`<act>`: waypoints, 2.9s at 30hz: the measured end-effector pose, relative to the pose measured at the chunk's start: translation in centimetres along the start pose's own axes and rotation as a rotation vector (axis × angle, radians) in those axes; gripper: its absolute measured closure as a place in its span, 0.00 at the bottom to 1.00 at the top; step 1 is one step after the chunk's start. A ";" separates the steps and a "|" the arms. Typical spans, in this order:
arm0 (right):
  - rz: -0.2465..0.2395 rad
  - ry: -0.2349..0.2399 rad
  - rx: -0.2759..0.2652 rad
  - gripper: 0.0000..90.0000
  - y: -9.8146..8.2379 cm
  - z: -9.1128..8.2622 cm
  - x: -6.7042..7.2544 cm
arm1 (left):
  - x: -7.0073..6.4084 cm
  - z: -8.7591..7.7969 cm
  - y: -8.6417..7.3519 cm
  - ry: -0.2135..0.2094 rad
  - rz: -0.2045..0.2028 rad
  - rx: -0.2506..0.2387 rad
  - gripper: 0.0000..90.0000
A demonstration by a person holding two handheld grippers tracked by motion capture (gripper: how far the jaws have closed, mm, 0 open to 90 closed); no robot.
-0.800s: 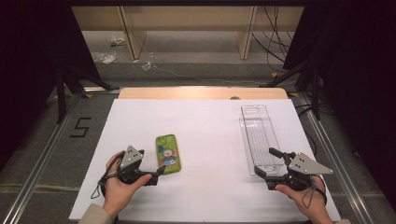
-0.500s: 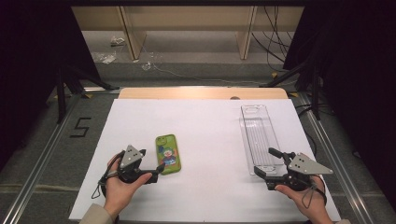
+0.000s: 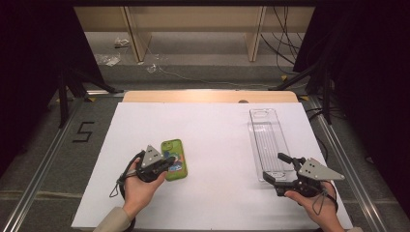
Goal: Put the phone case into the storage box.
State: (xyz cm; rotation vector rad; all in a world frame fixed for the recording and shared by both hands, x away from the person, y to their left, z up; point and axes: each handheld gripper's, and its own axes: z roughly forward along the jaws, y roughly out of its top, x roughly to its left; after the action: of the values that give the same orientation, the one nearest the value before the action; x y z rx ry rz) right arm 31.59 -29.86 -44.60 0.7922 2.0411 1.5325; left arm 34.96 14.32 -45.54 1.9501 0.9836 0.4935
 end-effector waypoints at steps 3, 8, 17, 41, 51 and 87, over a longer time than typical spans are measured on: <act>0.001 0.001 0.000 0.17 0.0 0.0 0.0 | -0.4 1.3 0.4 -0.022 -0.007 0.035 1.00; 0.003 0.002 -0.001 0.17 0.0 0.0 0.0 | -0.9 2.6 0.7 -0.040 -0.009 0.071 1.00; 0.006 0.003 0.001 0.17 0.0 0.0 0.0 | -2.1 5.2 0.9 -0.053 0.036 0.155 1.00; 0.009 0.006 0.000 0.17 -0.1 0.0 -0.1 | -2.7 6.6 0.2 -0.081 0.064 0.252 1.00; 0.010 0.005 -0.002 0.17 0.0 -0.1 -0.1 | -1.9 5.0 -0.5 -0.087 0.041 0.282 1.00; 0.006 0.004 -0.003 0.17 0.0 0.0 -0.1 | 1.0 1.2 -0.2 0.040 0.111 0.319 0.86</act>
State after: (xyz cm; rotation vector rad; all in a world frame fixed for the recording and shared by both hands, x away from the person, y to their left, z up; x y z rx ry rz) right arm 31.60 -29.94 -44.63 0.7959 2.0405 1.5414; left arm 36.25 14.49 -46.45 2.2971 1.0336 0.4608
